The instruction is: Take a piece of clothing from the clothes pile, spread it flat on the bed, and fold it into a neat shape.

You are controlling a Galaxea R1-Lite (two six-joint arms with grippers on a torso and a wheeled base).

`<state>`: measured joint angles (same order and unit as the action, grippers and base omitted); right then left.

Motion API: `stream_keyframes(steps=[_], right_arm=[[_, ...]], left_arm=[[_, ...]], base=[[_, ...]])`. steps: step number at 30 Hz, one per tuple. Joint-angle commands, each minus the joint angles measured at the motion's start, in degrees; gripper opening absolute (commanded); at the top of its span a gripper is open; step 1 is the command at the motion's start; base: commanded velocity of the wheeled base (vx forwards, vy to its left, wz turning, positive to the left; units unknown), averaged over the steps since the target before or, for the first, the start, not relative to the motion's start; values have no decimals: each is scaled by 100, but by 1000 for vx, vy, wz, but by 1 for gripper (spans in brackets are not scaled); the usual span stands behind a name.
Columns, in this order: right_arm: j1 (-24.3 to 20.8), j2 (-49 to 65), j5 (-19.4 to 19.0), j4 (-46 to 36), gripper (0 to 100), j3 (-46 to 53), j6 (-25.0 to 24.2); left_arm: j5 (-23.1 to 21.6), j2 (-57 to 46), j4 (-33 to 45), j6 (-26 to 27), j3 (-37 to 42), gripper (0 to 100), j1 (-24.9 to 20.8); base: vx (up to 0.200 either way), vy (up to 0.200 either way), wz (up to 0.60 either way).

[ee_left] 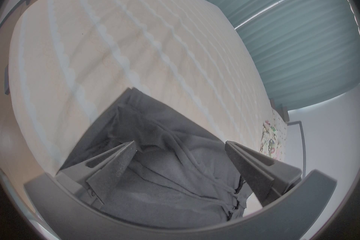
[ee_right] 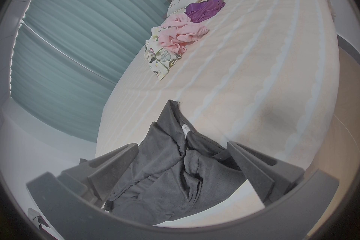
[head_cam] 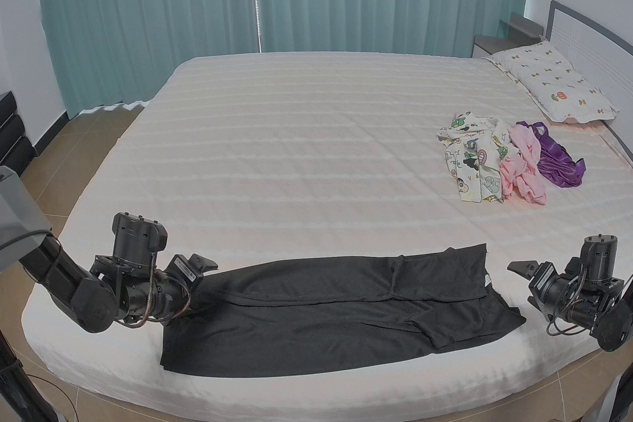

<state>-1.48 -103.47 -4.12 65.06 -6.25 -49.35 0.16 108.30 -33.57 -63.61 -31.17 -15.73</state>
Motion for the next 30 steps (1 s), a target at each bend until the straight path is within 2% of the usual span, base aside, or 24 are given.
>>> stream_keyframes(steps=[1,7,13,24,25,30], right_arm=[[86,-50,-27,-2,100,-25,-5],[121,-235,-27,42,100,-25,4],[104,-261,-36,42,100,-25,-5],[-28,-217,-45,42,100,10,-13],[-46,-217,-45,42,100,10,-13],[-195,-156,-36,68,100,10,-31]], left_arm=[[221,68,26,77,59,100,-256],[511,33,228,525,138,100,-291],[511,-64,554,613,120,100,-308],[538,402,404,587,-179,100,-71],[538,429,404,595,-179,0,-62],[582,455,395,595,-188,0,52]], base=[[0,0,0],[0,0,0],[0,0,0],[0,0,0],[0,0,0],[0,0,0]])
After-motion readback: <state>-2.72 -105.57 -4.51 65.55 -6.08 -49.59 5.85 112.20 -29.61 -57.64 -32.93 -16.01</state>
